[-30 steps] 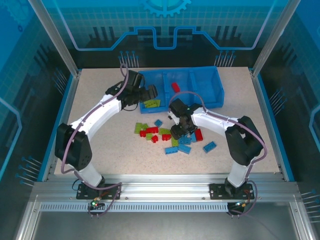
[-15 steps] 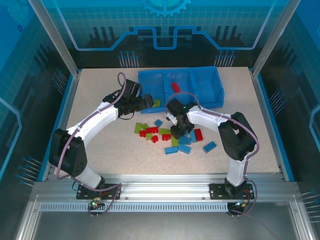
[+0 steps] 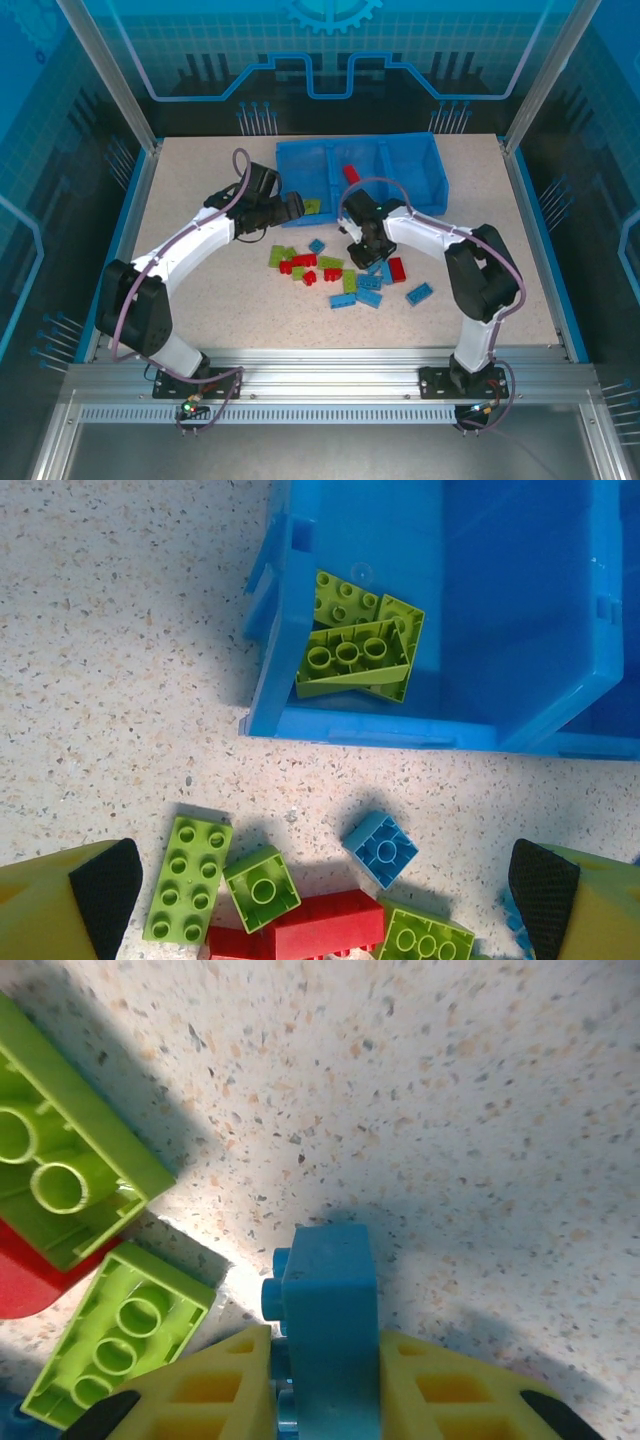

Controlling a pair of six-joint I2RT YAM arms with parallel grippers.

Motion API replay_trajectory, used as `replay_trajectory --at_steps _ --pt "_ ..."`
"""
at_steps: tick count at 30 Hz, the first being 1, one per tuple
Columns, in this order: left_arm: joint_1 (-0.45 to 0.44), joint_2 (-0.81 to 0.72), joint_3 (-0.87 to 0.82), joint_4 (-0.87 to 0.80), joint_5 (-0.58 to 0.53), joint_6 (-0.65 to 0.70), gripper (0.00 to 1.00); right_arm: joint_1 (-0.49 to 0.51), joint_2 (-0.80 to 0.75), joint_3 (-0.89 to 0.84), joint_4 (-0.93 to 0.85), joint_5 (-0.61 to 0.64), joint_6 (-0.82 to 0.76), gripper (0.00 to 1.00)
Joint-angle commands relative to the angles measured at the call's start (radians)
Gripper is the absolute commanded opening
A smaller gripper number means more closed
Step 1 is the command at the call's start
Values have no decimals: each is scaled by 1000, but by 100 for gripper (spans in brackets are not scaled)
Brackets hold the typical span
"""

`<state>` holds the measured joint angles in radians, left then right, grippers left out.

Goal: Sort the legos into containers by color

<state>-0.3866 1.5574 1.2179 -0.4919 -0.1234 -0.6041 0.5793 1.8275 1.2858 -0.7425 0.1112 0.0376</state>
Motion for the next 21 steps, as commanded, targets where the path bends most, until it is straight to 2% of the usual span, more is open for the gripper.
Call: replay_trajectory --at_steps 1,5,8,14,21 --pt "11 -32 -23 -13 -21 -8 99 -46 -95 48 15 -64 48 26" --pt "10 -38 -48 -21 -21 -6 99 -178 -175 55 86 -184 148 24" --pt "11 -52 -80 -14 -21 -14 99 -281 -193 81 110 -214 213 24" --pt "11 -65 -125 -2 -5 -32 99 -432 -140 175 120 -190 321 23" --pt "-17 -66 -158 5 11 -38 99 -482 63 410 -11 -105 309 23"
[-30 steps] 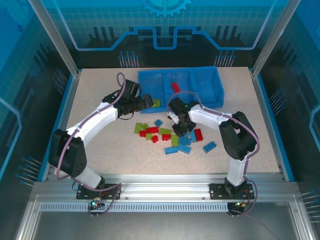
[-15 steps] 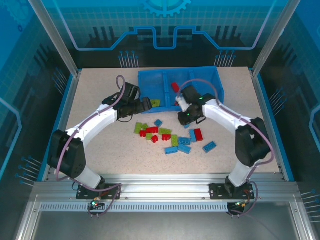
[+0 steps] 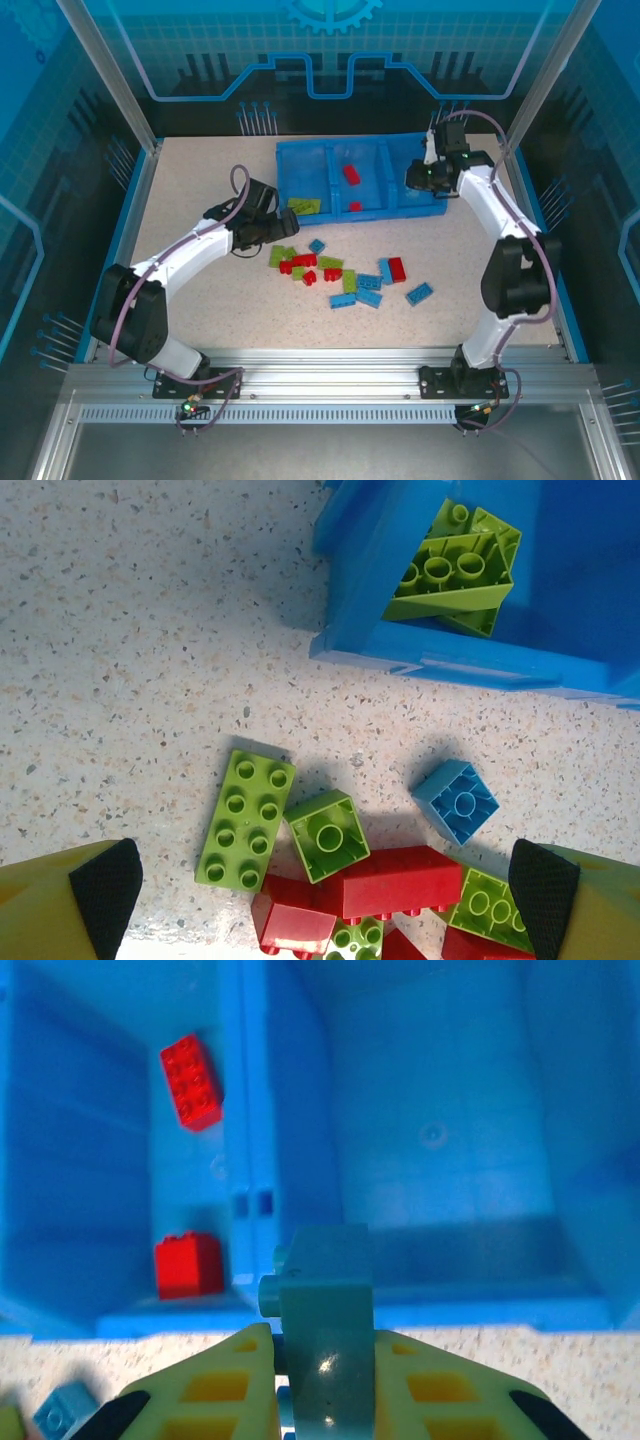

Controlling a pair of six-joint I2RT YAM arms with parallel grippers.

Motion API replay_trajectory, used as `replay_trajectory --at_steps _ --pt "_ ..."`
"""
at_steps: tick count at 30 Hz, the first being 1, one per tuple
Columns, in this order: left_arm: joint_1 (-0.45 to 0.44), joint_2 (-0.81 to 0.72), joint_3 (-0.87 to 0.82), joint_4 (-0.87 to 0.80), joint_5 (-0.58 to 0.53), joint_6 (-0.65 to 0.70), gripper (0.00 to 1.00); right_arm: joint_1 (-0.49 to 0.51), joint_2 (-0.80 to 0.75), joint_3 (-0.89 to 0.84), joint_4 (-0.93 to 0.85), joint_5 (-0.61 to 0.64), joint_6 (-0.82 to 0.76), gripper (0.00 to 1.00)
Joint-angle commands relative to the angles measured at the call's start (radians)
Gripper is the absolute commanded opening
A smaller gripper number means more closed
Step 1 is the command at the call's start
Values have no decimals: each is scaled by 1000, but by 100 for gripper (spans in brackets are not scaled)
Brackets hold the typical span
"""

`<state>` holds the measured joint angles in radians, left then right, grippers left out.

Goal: Sort the legos into containers by color

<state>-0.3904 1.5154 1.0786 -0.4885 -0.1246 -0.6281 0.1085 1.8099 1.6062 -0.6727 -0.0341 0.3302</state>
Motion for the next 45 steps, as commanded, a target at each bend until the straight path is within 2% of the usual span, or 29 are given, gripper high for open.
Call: replay_trajectory --at_steps 1,4,11,17,21,27,37,41,45 --pt "-23 -21 -21 2 12 -15 99 -15 121 137 -117 54 19 23" --pt "-45 -14 -20 -6 5 -15 99 -29 225 254 -197 63 40 23" --pt "-95 -4 -36 -12 2 -31 99 -32 336 389 -257 53 53 27" --pt "-147 13 -40 -26 2 -24 99 -32 347 401 -272 -2 62 50" --pt "-200 21 -33 -44 -6 -31 98 -26 321 373 -259 -13 65 60" --pt "-263 19 -49 -20 12 26 95 -8 234 280 -209 -50 54 64" --pt "-303 10 -116 10 119 322 79 -8 139 183 -186 -40 47 66" --pt "-348 72 -79 -13 94 381 76 -8 140 181 -186 -48 56 66" --pt "-358 130 -49 -24 54 393 70 -8 139 173 -191 -47 59 66"
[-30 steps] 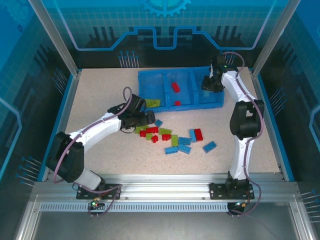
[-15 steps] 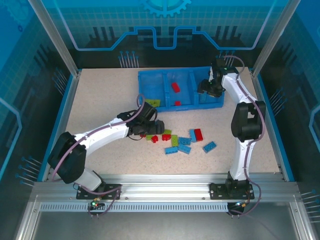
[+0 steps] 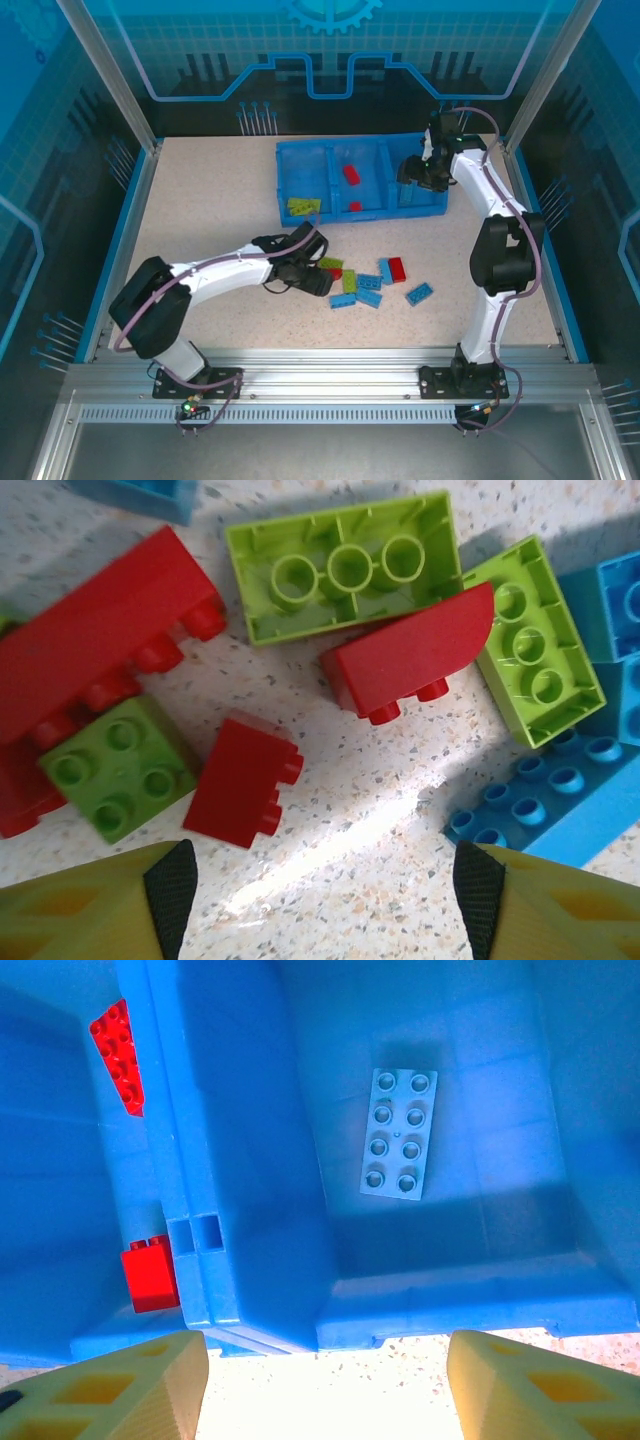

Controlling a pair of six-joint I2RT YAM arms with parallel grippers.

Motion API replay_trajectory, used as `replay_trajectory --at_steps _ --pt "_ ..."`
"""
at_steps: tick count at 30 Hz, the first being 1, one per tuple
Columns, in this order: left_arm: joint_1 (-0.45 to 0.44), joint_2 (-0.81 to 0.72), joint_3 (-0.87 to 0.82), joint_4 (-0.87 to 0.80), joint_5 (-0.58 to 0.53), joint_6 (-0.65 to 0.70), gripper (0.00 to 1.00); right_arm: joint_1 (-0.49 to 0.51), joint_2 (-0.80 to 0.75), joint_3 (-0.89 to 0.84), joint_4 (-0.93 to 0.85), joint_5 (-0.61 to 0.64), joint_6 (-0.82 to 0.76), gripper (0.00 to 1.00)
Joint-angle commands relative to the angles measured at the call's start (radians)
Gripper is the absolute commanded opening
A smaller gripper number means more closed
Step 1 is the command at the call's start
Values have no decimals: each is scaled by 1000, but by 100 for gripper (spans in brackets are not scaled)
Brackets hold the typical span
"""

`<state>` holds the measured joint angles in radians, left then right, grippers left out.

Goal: Sort the legos into containers by color

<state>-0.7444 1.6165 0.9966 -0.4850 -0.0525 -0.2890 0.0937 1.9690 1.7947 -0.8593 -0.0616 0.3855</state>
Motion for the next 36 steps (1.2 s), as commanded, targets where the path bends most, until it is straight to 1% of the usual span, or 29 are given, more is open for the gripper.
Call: replay_trajectory --at_steps 1,5,10,17,21,27,33,36 --pt "-3 37 36 -28 -29 55 68 7 -23 -17 -4 -16 1 66" --pt "-4 52 39 -30 -53 69 63 3 -30 -24 -7 -9 -7 66" --pt "-3 55 48 -34 -98 71 62 0 -34 -33 -5 -11 -7 66" --pt "-4 4 37 -31 -132 83 63 0 -28 -39 -1 -15 -8 66" --pt "-4 6 45 -34 -145 100 63 -1 -27 -43 2 -18 -5 66" --pt "-5 40 56 -24 -140 105 62 -3 -27 -46 3 -17 -5 66" --pt "-4 68 63 -14 -133 102 53 -6 -30 -47 2 -17 -5 66" --pt "-4 76 66 -9 -131 103 53 -9 -28 -46 2 -17 -5 66"
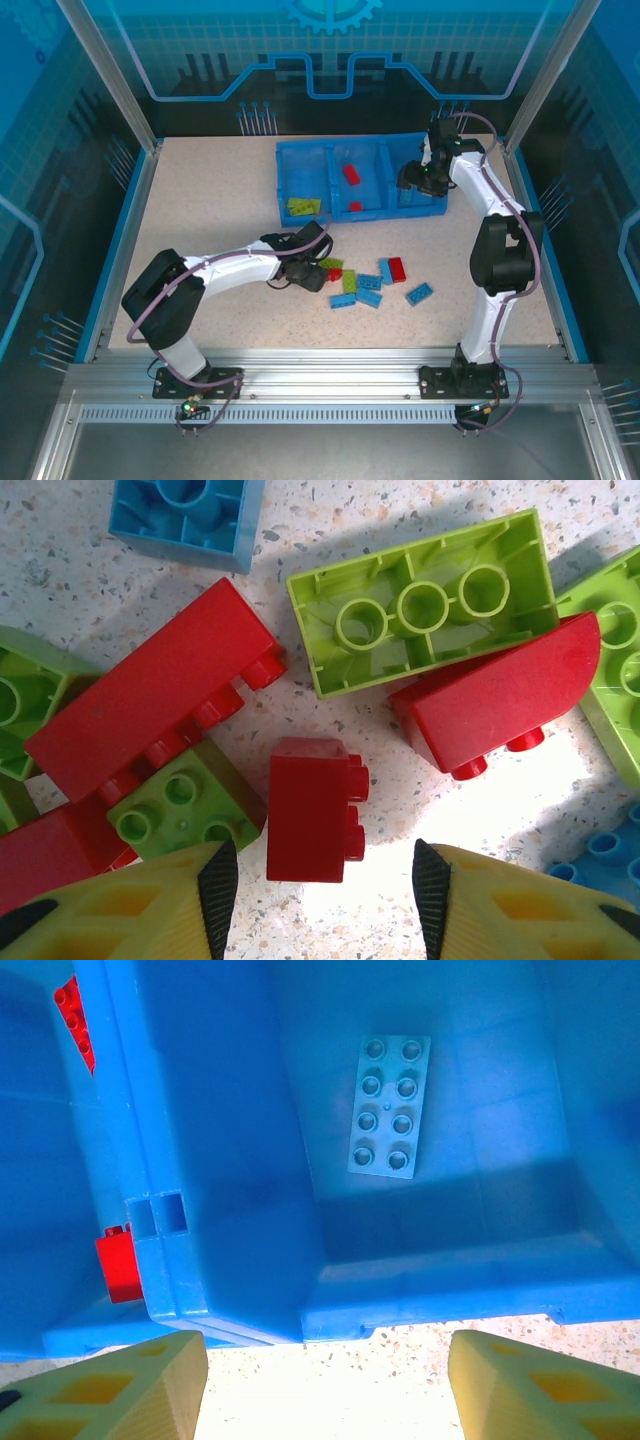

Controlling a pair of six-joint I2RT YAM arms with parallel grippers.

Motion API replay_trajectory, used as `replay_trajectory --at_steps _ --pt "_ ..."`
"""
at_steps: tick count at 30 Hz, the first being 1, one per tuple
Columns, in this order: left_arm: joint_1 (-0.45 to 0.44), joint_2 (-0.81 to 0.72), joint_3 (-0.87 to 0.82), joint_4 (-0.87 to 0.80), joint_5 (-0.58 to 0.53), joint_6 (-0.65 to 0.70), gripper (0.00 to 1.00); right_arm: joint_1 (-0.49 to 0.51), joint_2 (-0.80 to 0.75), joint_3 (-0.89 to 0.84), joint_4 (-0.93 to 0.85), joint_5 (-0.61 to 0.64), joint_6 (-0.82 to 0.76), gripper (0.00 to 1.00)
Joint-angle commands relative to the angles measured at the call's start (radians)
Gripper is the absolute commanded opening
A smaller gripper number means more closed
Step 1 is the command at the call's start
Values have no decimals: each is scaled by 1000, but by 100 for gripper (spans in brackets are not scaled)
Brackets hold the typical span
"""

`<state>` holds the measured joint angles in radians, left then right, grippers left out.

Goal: Sort the legos into containers by color

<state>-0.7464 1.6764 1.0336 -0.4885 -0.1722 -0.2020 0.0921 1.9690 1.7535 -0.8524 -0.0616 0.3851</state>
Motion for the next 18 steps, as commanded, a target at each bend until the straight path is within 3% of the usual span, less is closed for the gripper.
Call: replay_trajectory --at_steps 1,11,18 --pt "-2 22 31 -3 -10 16 53 -10 -26 -3 -6 -18 -4 66" --pt "-2 73 59 -4 -6 9 52 -14 -30 -8 -5 -21 -4 66" --pt "-3 60 52 9 -10 1 35 -18 -39 -21 1 -21 -4 66"
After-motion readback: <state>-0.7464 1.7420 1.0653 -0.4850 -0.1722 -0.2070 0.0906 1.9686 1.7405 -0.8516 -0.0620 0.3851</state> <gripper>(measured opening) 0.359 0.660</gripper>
